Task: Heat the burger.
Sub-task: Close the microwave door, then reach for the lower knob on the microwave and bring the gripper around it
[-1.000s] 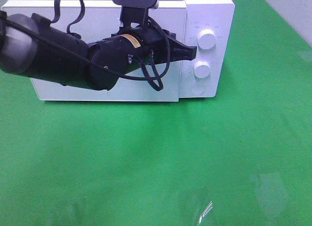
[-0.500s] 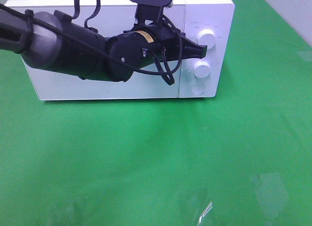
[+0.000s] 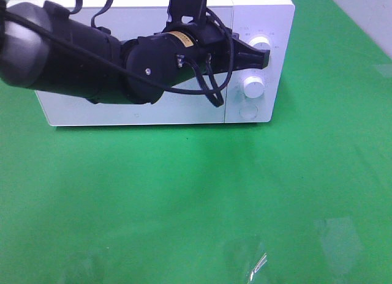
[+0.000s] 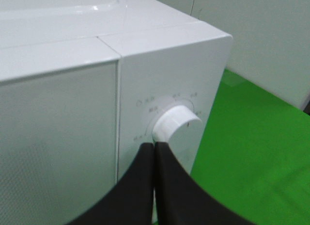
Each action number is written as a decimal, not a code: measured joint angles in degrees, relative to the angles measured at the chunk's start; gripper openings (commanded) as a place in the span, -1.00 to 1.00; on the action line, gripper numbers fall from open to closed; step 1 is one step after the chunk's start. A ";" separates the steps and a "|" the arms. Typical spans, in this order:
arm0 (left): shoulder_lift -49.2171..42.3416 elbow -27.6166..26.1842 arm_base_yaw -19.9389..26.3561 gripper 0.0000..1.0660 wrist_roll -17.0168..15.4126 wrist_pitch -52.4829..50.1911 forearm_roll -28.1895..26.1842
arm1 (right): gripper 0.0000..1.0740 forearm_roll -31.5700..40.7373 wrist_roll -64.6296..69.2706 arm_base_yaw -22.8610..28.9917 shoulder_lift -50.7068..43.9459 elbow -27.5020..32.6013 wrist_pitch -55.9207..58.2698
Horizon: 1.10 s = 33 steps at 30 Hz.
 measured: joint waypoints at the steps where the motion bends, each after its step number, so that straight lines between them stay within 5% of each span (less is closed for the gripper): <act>1: 0.00 0.00 0.00 -1.00 0.00 0.00 0.00 | 0.41 0.00 0.00 0.00 0.00 0.00 0.00; 6: -6.82 7.79 -0.52 -1.00 0.00 4.35 -2.01 | 0.41 0.00 0.00 0.00 0.00 0.00 0.00; 10: -12.09 12.26 -0.52 -0.81 0.00 10.54 -3.78 | 0.41 0.00 0.00 0.00 0.00 0.00 0.00; 11: -13.12 13.12 -0.52 -0.58 0.00 12.03 -4.01 | 0.41 0.00 0.00 0.00 0.00 0.00 0.00; 12: -13.12 13.12 -0.52 -0.58 0.00 12.03 -4.01 | 0.41 0.00 0.00 0.00 0.00 0.00 0.00; 14: -17.19 14.55 1.03 0.04 0.00 21.77 -4.64 | 0.41 0.00 0.00 0.00 0.00 0.00 0.00; 16: -18.79 14.55 2.69 0.18 0.00 27.44 -4.87 | 0.41 0.00 0.00 0.00 0.00 0.00 0.00; 23: -22.35 14.55 8.48 0.18 -0.23 40.34 -4.24 | 0.41 0.00 0.00 0.00 0.00 0.00 0.00; 25: -25.50 14.55 14.21 0.26 -4.64 49.50 -0.06 | 0.41 0.00 0.00 0.00 0.00 0.00 0.00; 33: -33.63 14.55 22.75 0.74 -17.59 62.62 15.93 | 0.41 0.00 0.00 0.00 0.00 0.00 0.00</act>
